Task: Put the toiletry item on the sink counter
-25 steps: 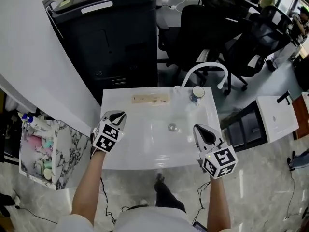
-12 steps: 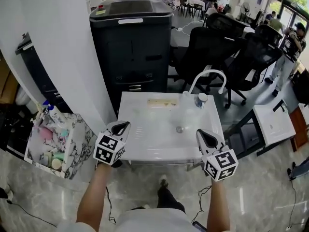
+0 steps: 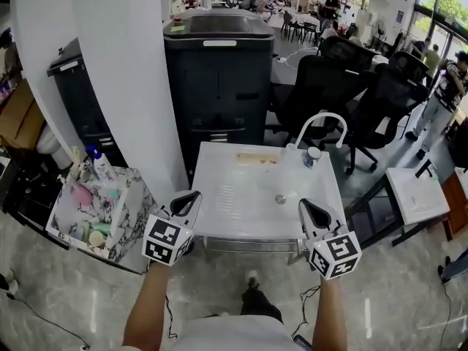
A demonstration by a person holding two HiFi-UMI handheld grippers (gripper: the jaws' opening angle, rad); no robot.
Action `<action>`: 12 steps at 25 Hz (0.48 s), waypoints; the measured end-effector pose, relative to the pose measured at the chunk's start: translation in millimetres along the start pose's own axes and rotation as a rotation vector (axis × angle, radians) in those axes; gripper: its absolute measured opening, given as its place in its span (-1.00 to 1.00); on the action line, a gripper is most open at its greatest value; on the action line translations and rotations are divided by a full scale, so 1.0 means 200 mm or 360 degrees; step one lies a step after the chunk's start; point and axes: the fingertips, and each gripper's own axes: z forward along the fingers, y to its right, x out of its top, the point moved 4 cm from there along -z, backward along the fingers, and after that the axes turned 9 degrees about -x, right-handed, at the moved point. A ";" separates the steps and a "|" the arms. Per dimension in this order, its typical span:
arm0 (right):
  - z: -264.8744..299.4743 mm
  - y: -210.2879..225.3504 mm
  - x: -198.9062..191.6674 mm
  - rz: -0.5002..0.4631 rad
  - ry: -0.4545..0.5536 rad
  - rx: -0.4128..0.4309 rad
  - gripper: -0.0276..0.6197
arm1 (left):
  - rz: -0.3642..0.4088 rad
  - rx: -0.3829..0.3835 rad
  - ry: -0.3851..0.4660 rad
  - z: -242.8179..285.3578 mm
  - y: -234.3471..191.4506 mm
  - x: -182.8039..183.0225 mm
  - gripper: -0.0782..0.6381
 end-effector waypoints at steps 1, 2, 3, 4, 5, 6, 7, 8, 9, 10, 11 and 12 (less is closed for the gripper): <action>-0.02 -0.02 0.00 -0.0008 0.0003 0.0003 -0.93 | 0.0006 0.0001 0.0010 -0.03 0.02 0.01 -0.75; -0.04 -0.03 0.00 -0.0013 0.0006 0.0005 -0.92 | 0.0012 0.0001 0.0021 -0.05 0.04 0.02 -0.75; -0.06 -0.04 0.00 -0.0015 0.0010 0.0008 -0.93 | 0.0017 0.0000 0.0031 -0.08 0.05 0.03 -0.75; -0.08 -0.06 0.01 -0.0013 0.0016 0.0010 -0.93 | 0.0022 -0.0002 0.0040 -0.10 0.07 0.04 -0.75; -0.09 -0.06 0.01 -0.0010 0.0023 0.0012 -0.93 | 0.0024 -0.0003 0.0050 -0.12 0.08 0.05 -0.75; -0.11 -0.07 0.02 -0.0008 0.0029 0.0013 -0.93 | 0.0024 -0.0002 0.0060 -0.14 0.10 0.06 -0.75; -0.13 -0.07 0.04 -0.0013 0.0035 0.0012 -0.93 | 0.0022 0.0002 0.0071 -0.16 0.11 0.07 -0.75; -0.15 -0.08 0.05 -0.0023 0.0041 0.0009 -0.93 | 0.0022 0.0007 0.0082 -0.18 0.12 0.08 -0.75; -0.17 -0.08 0.06 -0.0037 0.0048 0.0007 -0.93 | 0.0027 0.0010 0.0091 -0.20 0.13 0.09 -0.75; -0.18 -0.08 0.07 -0.0052 0.0054 0.0005 -0.93 | 0.0038 0.0014 0.0095 -0.22 0.15 0.10 -0.75; -0.19 -0.09 0.08 -0.0066 0.0059 0.0005 -0.93 | 0.0054 0.0017 0.0093 -0.23 0.16 0.11 -0.75; -0.20 -0.09 0.09 -0.0077 0.0062 0.0005 -0.93 | 0.0070 0.0020 0.0087 -0.23 0.17 0.11 -0.75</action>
